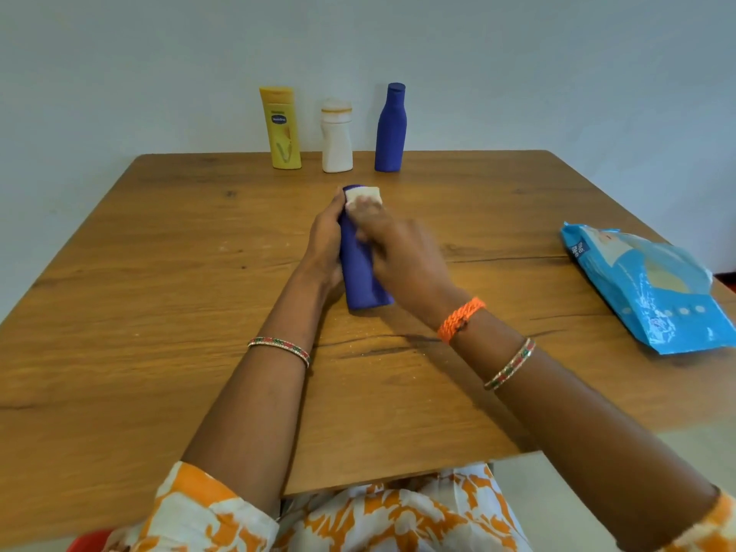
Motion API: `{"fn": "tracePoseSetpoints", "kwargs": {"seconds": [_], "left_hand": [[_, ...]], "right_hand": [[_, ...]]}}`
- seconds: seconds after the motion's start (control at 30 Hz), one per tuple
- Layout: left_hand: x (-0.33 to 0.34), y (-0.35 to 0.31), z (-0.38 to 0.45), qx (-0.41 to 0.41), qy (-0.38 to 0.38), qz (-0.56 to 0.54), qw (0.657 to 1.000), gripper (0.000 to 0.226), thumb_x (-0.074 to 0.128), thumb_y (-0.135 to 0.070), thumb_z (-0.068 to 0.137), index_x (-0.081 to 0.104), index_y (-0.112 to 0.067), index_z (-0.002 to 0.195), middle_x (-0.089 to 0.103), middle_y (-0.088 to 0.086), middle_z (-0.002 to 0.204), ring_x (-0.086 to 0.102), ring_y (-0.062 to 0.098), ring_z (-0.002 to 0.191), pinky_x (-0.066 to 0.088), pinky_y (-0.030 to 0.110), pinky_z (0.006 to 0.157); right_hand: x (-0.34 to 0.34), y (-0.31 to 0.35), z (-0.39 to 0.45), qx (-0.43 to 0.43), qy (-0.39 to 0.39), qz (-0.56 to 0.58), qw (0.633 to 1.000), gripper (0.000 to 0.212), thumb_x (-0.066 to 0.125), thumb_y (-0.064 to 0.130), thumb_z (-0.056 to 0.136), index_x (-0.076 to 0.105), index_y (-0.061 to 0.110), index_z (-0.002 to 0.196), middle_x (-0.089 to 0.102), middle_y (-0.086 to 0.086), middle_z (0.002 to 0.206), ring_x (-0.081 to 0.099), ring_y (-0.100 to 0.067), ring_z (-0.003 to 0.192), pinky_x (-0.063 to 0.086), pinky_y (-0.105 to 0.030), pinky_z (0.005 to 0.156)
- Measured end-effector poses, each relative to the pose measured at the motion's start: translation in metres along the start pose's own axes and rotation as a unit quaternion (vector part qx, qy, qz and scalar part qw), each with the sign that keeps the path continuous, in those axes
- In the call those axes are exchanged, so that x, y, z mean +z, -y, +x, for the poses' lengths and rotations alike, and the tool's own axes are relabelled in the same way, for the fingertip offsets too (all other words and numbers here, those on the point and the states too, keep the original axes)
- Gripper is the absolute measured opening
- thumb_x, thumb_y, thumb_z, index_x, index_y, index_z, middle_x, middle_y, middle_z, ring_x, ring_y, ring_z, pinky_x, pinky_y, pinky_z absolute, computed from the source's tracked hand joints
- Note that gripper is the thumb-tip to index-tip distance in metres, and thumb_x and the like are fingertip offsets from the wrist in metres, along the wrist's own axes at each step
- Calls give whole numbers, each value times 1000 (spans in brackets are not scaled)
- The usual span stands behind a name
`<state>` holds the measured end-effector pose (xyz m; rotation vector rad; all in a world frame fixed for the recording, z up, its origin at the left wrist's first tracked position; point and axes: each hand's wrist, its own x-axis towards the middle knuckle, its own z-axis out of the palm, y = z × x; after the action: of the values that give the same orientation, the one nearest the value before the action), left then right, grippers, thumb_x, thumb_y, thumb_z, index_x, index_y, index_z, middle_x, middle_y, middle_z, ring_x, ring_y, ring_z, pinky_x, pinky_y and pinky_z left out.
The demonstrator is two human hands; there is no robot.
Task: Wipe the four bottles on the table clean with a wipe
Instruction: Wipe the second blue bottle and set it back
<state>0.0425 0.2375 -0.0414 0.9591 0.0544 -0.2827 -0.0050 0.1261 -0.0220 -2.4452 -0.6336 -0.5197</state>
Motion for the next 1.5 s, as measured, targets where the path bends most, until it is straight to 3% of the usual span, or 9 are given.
{"fn": "tracePoseSetpoints", "kwargs": {"seconds": [0.2,0.37,0.53,0.8,0.9,1.03,1.17,1.3,1.5], "left_hand": [[-2,-3,6,-33,-20,-60,997,37,38,-41,98,56,-10,88,61,1,74,59,18,66,50,37,65],[2,-1,4,-36,-6,-59,998,39,37,-39,99,56,-7,90,60,4,77,56,20,71,48,37,70],[1,-3,0,-31,-20,-64,997,44,37,-42,99,59,-6,85,63,5,74,60,19,65,49,33,70],[-2,-3,0,0,-19,-11,1000,48,37,-43,99,65,-9,80,68,5,72,65,19,66,53,32,68],[-1,-2,0,13,-20,38,999,44,38,-43,99,63,-8,87,68,7,72,65,21,64,52,33,66],[5,0,-3,31,-21,43,998,38,40,-36,98,62,-9,85,66,5,70,63,19,60,52,30,61],[4,-3,-3,16,-41,-23,999,34,42,-38,98,56,-7,101,62,6,75,60,18,63,51,30,63],[-2,-3,-1,12,-32,-8,999,42,41,-43,96,57,-6,87,60,10,67,57,23,58,48,31,61],[-3,-3,1,-21,20,-97,995,53,36,-41,99,69,-7,75,62,5,73,62,20,64,51,33,68]], "right_hand": [[2,5,-66,-121,166,-113,972,56,31,33,96,26,7,146,21,-9,154,7,-13,144,0,-23,115],[-9,2,-42,-80,163,-43,982,50,33,30,99,30,11,145,26,-5,153,12,-10,143,10,-26,116],[-10,7,-11,25,13,111,993,28,56,8,90,64,12,116,67,-9,111,61,-20,104,49,-35,90],[-20,-10,28,200,106,108,968,22,73,20,79,58,15,95,53,7,77,50,-4,70,39,-15,58],[-30,-9,33,143,-27,107,984,11,67,9,78,59,5,85,52,4,71,47,-4,62,38,-12,54],[-23,0,31,9,-84,-101,991,22,54,2,82,59,9,103,63,-9,88,59,-25,75,46,-32,62],[-6,14,-14,-40,146,-146,978,61,46,-3,88,29,12,145,30,-11,151,34,-24,136,39,-37,101],[-6,18,-66,-81,221,-141,962,62,41,16,94,10,11,149,5,-6,157,-9,-8,139,0,-23,113],[14,6,-29,-58,124,-107,985,58,26,31,96,16,7,148,10,-10,157,1,-15,144,7,-33,118]]}}
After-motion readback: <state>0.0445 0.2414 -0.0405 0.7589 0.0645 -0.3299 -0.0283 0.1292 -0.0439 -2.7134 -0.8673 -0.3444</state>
